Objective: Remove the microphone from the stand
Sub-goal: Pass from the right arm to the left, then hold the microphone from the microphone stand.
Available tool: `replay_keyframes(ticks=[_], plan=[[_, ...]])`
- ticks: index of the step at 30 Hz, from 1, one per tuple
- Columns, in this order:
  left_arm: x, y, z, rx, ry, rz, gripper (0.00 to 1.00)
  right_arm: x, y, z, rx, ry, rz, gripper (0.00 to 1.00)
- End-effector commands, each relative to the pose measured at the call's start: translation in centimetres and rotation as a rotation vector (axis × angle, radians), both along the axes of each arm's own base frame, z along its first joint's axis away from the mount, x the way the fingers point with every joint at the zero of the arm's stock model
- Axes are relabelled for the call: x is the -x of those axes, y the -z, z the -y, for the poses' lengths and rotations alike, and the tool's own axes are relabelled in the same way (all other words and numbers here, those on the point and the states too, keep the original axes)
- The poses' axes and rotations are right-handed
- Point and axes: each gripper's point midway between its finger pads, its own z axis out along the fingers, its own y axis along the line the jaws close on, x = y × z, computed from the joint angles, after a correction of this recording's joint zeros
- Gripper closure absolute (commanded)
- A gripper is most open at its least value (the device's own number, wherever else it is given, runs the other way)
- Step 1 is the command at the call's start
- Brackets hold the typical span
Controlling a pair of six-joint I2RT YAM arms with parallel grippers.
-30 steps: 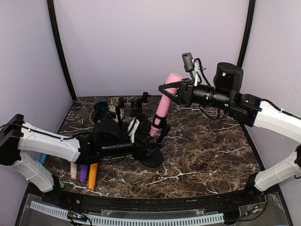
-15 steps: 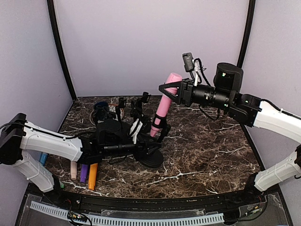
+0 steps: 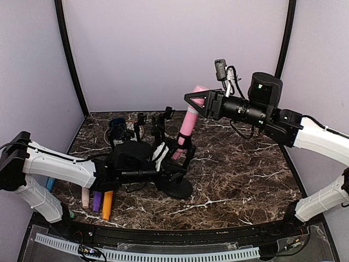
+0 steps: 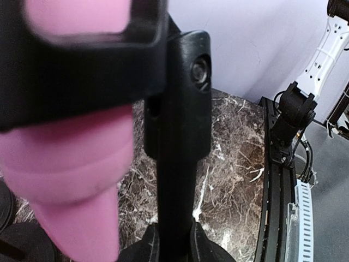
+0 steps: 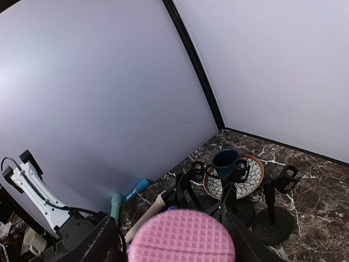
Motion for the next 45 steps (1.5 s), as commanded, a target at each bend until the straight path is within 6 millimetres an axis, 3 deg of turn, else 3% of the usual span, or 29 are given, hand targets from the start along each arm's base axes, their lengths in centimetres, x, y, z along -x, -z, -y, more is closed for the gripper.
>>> replay_keyframes(ticks=[1,5,8,12,20,30,39,45], plan=[[-0.7,-2.0,-0.5,0.024,-0.038,0.022,1.00,-0.6,-2.6,0.1,-0.122,0.032,0.032,0.22],[-0.6,-2.7,-0.5,0.033,-0.032,0.032,1.00,-0.2,-0.9,-0.8,-0.125,-0.003,-0.014,0.09],[-0.6,-2.9,-0.4,0.037,-0.029,0.027,1.00,0.6,-0.6,-1.5,-0.132,-0.033,-0.013,0.07],[-0.6,-3.5,-0.4,0.059,-0.029,0.025,1.00,0.2,1.0,-2.0,-0.101,-0.008,-0.043,0.07],[-0.5,-4.6,-0.3,0.113,-0.027,0.021,1.00,-0.2,4.1,-3.1,-0.075,-0.003,-0.102,0.22],[-0.7,-4.4,-0.7,0.127,-0.056,-0.001,1.00,-0.3,5.8,-3.1,-0.060,0.012,-0.108,0.42],[-0.3,-4.1,-0.9,0.138,-0.050,-0.033,1.00,0.1,5.7,-3.4,-0.061,-0.015,-0.074,0.74],[0.3,-3.0,-1.2,0.097,-0.024,-0.038,1.00,1.5,4.2,-4.1,-0.035,-0.113,0.006,0.81]])
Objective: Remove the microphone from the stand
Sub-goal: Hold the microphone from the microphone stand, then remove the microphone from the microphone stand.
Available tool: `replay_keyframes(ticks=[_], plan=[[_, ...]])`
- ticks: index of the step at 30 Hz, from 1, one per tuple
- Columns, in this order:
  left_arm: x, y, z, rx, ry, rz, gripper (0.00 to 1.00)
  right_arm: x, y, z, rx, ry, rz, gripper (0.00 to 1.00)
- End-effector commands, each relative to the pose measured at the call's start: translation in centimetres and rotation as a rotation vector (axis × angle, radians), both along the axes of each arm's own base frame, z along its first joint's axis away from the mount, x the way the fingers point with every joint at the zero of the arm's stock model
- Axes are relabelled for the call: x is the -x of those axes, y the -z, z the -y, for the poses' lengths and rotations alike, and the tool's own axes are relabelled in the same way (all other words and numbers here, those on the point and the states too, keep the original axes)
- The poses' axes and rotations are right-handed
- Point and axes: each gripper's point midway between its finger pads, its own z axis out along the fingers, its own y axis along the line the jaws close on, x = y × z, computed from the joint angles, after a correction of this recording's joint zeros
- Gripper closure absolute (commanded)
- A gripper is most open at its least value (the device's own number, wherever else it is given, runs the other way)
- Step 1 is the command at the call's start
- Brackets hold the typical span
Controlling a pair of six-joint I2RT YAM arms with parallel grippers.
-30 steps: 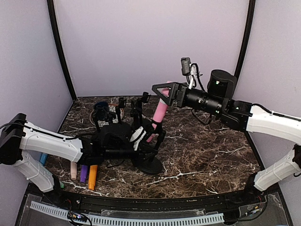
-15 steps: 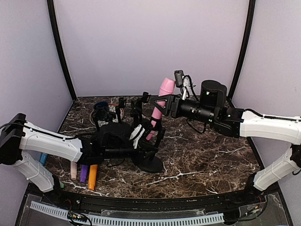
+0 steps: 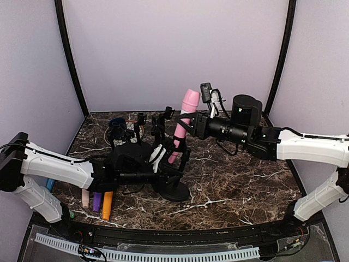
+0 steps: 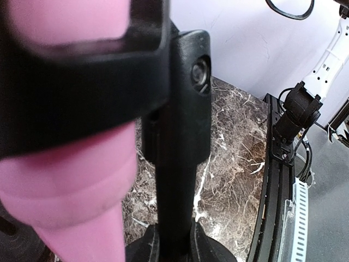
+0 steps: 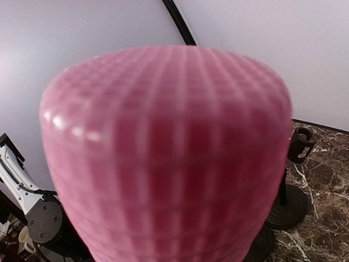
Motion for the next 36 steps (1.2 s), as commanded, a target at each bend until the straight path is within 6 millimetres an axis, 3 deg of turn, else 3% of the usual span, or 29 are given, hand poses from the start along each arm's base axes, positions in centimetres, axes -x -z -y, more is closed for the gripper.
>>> replay_keyframes(ticks=[1,7,10,17,20,24,30,36], plan=[[0.5,-4.4,-0.2,0.126,0.031,0.067,1.00,2.3,-3.1,-1.3,-0.036,-0.141,0.102,0.82],[1.7,-3.4,-0.9,0.110,0.077,0.073,1.00,3.6,-4.9,-1.4,-0.056,-0.272,0.138,0.83],[1.9,-3.0,-1.1,0.102,0.084,0.073,1.00,3.3,-5.1,-1.1,-0.077,-0.266,0.127,0.83],[0.3,-1.9,-1.4,0.046,-0.003,0.071,1.00,-0.7,-4.5,0.2,-0.091,-0.014,0.009,0.83],[-1.3,-0.8,-1.9,0.007,-0.104,0.051,1.00,-3.4,-2.7,1.3,-0.032,0.191,-0.097,0.84],[-2.4,0.7,-2.1,-0.050,-0.168,0.017,1.00,-4.9,-1.1,1.9,0.015,0.317,-0.165,0.85],[-1.5,1.2,-2.0,-0.046,-0.127,-0.006,1.00,-4.6,-1.6,1.6,0.000,0.287,-0.145,0.84],[0.3,1.0,-1.8,-0.008,-0.034,-0.021,1.00,-3.3,-3.1,1.3,-0.077,0.096,-0.088,0.83]])
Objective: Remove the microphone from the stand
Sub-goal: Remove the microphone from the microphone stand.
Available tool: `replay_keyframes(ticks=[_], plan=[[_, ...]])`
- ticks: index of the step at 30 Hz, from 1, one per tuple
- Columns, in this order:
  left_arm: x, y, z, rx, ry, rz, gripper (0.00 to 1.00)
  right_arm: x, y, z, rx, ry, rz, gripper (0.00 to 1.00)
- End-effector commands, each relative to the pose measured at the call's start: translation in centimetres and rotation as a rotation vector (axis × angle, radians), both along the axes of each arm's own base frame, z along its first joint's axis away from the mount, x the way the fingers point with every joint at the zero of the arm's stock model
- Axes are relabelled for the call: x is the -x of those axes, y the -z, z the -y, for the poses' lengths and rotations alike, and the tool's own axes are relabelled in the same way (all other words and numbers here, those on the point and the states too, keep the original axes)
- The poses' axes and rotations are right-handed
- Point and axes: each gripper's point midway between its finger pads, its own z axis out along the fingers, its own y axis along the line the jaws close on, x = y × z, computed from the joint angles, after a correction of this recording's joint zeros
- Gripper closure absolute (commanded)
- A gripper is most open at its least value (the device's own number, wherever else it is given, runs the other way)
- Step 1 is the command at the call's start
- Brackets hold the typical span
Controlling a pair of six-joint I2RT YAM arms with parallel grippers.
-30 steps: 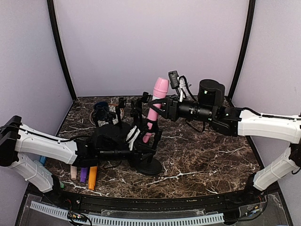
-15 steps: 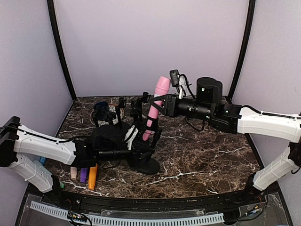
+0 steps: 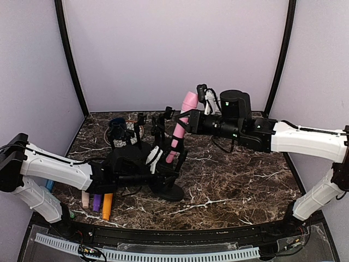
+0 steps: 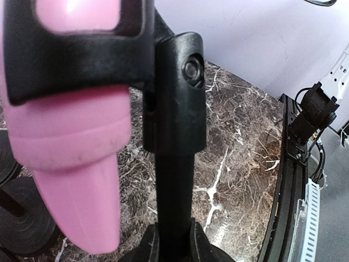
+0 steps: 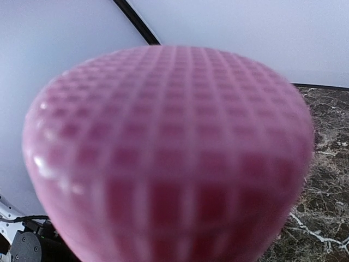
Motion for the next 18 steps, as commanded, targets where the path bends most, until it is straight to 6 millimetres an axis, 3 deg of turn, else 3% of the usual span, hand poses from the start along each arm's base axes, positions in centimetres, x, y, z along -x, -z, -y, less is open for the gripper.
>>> replay_keyframes(ticks=[1,6,9,13,18], plan=[[1.7,-0.7,-0.1,0.045,0.088,-0.013,1.00,0.3,-5.8,1.1,-0.179,-0.107,0.136,0.83],[4.8,-1.3,0.6,0.098,0.267,-0.040,1.00,3.3,-7.7,0.5,-0.213,-0.331,0.231,0.83],[5.6,-1.5,0.9,0.105,0.315,-0.059,1.00,4.5,-8.4,0.7,-0.220,-0.401,0.261,0.83],[5.6,-1.5,0.7,0.105,0.306,-0.060,1.00,4.3,-8.6,1.4,-0.242,-0.382,0.259,0.83],[3.5,-0.9,0.1,0.066,0.183,-0.040,1.00,2.4,-7.9,1.8,-0.250,-0.265,0.194,0.83]])
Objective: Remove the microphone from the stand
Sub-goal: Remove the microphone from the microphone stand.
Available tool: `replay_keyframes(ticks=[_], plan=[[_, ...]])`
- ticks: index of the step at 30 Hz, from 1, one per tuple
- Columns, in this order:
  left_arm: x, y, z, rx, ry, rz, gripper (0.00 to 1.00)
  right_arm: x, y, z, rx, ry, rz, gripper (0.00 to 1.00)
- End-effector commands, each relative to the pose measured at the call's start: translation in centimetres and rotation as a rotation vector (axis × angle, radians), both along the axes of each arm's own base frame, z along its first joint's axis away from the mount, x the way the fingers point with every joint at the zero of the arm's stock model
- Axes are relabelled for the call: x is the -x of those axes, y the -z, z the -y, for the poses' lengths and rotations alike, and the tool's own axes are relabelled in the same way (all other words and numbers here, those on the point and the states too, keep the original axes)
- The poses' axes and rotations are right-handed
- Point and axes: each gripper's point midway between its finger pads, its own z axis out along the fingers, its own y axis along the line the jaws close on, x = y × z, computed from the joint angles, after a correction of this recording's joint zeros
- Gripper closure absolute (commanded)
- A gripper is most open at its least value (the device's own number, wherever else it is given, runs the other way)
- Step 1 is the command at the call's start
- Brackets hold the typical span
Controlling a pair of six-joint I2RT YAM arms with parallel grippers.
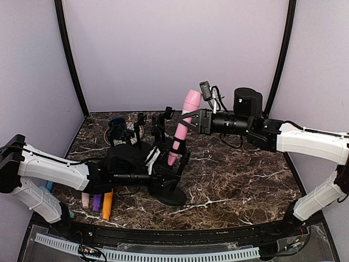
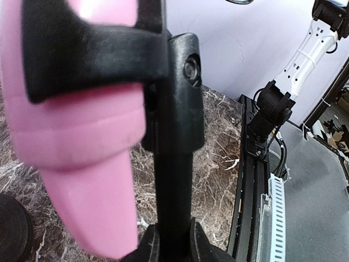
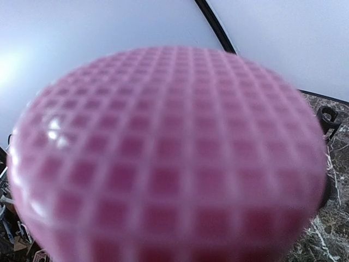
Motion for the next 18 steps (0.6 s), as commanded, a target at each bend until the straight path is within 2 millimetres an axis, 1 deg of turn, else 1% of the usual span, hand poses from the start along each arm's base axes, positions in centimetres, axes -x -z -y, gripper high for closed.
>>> replay_keyframes(ticks=[1,3,4,5,9,10,13,14,15,18], plan=[[-0.3,1.0,-0.9,-0.051,-0.050,0.003,1.00,-1.3,-5.5,1.6,-0.162,0.100,0.065,0.83],[-1.3,1.8,-1.4,-0.085,-0.113,0.001,1.00,-2.2,-4.8,1.8,-0.138,0.169,0.034,0.85],[-1.7,1.9,-1.5,-0.093,-0.137,0.002,1.00,-2.5,-4.6,1.8,-0.126,0.195,0.024,0.85],[-2.2,2.4,-1.9,-0.117,-0.175,0.002,1.00,-2.7,-4.2,1.7,-0.105,0.216,0.014,0.85],[-3.4,2.9,-2.6,-0.162,-0.250,0.014,1.00,-3.7,-3.4,1.4,-0.017,0.324,-0.011,0.83],[-3.6,3.0,-2.6,-0.166,-0.257,0.015,1.00,-3.8,-3.5,1.4,-0.002,0.349,-0.016,0.83],[-3.8,3.6,-2.9,-0.192,-0.277,0.010,1.00,-4.7,-2.7,1.9,0.048,0.458,-0.044,0.83],[-3.8,3.8,-3.0,-0.199,-0.280,0.008,1.00,-5.0,-2.8,2.1,0.044,0.488,-0.048,0.83],[-3.8,3.9,-3.0,-0.203,-0.281,0.004,1.00,-5.1,-2.2,2.5,0.063,0.511,-0.061,0.83],[-3.7,4.5,-3.0,-0.212,-0.275,-0.007,1.00,-5.3,-2.5,2.8,0.046,0.533,-0.062,0.83]])
